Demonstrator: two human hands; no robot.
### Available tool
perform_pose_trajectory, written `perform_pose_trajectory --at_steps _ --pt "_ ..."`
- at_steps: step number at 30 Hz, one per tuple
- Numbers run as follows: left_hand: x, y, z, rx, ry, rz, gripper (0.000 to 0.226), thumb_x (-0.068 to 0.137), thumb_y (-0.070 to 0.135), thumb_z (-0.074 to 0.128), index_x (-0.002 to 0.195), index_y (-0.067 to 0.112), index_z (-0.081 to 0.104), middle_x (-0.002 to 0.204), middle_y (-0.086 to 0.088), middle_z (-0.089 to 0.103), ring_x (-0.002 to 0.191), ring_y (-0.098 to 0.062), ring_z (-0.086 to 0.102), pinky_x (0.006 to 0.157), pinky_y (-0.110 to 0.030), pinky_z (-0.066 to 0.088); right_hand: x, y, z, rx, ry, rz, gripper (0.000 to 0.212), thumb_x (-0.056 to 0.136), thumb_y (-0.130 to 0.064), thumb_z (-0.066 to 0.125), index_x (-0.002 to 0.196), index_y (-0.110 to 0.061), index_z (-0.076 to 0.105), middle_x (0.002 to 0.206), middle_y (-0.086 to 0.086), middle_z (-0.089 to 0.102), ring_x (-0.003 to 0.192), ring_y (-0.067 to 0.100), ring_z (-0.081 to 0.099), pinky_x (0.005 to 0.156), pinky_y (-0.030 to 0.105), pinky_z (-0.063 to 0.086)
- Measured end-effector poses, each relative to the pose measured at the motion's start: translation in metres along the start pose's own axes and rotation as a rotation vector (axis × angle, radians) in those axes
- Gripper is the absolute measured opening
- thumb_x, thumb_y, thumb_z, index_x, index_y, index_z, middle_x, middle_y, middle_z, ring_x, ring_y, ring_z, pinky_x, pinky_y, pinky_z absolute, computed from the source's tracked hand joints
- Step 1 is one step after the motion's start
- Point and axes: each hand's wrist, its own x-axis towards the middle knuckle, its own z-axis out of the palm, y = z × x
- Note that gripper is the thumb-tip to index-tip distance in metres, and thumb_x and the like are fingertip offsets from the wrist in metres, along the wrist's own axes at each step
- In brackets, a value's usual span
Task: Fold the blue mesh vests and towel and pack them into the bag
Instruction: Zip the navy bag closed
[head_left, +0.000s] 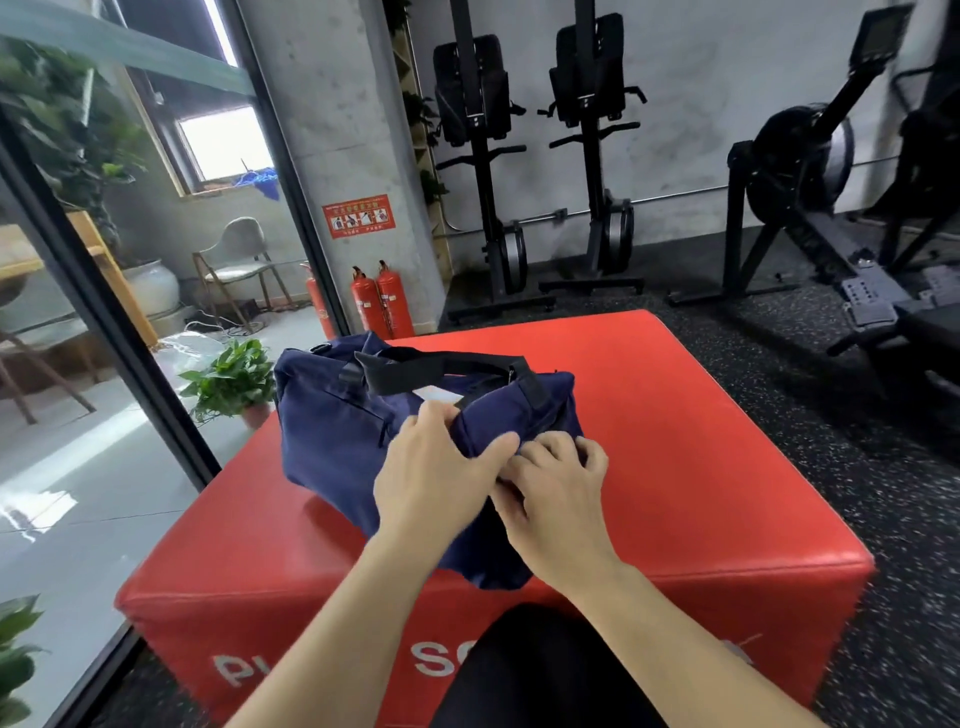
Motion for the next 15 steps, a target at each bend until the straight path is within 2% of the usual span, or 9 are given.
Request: perform_pose_trajectory --at_steps 3,5,7,9,12,15 --pt "-0.009 -0.006 0.014 -0.110 0.000 -0.006 0.024 0.088 0.039 0.066 0.098 0.023 0.052 0.085 0.011 0.056 0.089 -0.021 0.057 0.068 -0.030 0.035 0.002 0.002 -0.004 0.034 0.023 -0.018 0.023 0.086 -0.036 0.048 0.075 -0.026 0.066 0.075 -0.014 0.058 0.091 0.016 0.052 0.094 0.046 0.029" --pt "-0.006 -0.011 0.015 -0.148 0.002 0.045 0.016 0.089 0.028 0.067 0.085 0.022 0.052 0.074 0.011 0.054 0.077 -0.021 0.055 0.063 -0.027 0.029 0.008 0.006 -0.007 -0.009 0.039 -0.038 0.021 0.085 -0.034 0.050 0.072 -0.026 0.065 0.075 -0.014 0.059 0.092 0.015 0.050 0.094 0.045 0.026" --pt "-0.002 -0.015 0.011 -0.142 -0.007 0.086 0.031 0.088 0.024 0.069 0.070 0.024 0.043 0.063 0.011 0.048 0.062 -0.011 0.046 0.058 -0.024 0.028 0.019 0.017 -0.010 -0.106 0.044 -0.016 0.015 0.081 -0.031 0.057 0.069 -0.026 0.065 0.074 -0.013 0.061 0.092 0.018 0.052 0.093 0.045 0.025" --pt "0.002 -0.021 0.002 -0.115 -0.025 0.112 0.032 0.086 0.023 0.070 0.068 0.021 0.044 0.059 0.009 0.046 0.059 -0.006 0.043 0.057 -0.016 0.033 0.034 0.040 -0.013 -0.196 0.022 0.085 0.011 0.078 -0.031 0.060 0.069 -0.026 0.064 0.077 -0.011 0.065 0.094 0.022 0.053 0.091 0.047 0.025" --pt "0.008 -0.034 -0.014 -0.103 -0.071 0.129 0.018 0.083 0.024 0.073 0.076 0.015 0.058 0.062 0.005 0.055 0.062 -0.011 0.049 0.058 -0.017 0.035 0.058 0.080 -0.020 -0.321 -0.126 0.254 0.014 0.087 -0.031 0.059 0.078 -0.025 0.067 0.089 -0.006 0.068 0.104 0.024 0.050 0.094 0.048 0.021" --pt "0.012 -0.045 -0.021 -0.145 -0.129 0.166 0.022 0.079 0.022 0.076 0.070 0.026 0.057 0.059 0.010 0.056 0.058 -0.007 0.047 0.059 -0.019 0.036 0.074 0.096 -0.018 -0.415 -0.275 0.326 0.018 0.094 -0.034 0.052 0.093 -0.025 0.068 0.103 -0.007 0.067 0.115 0.021 0.042 0.098 0.049 0.018"
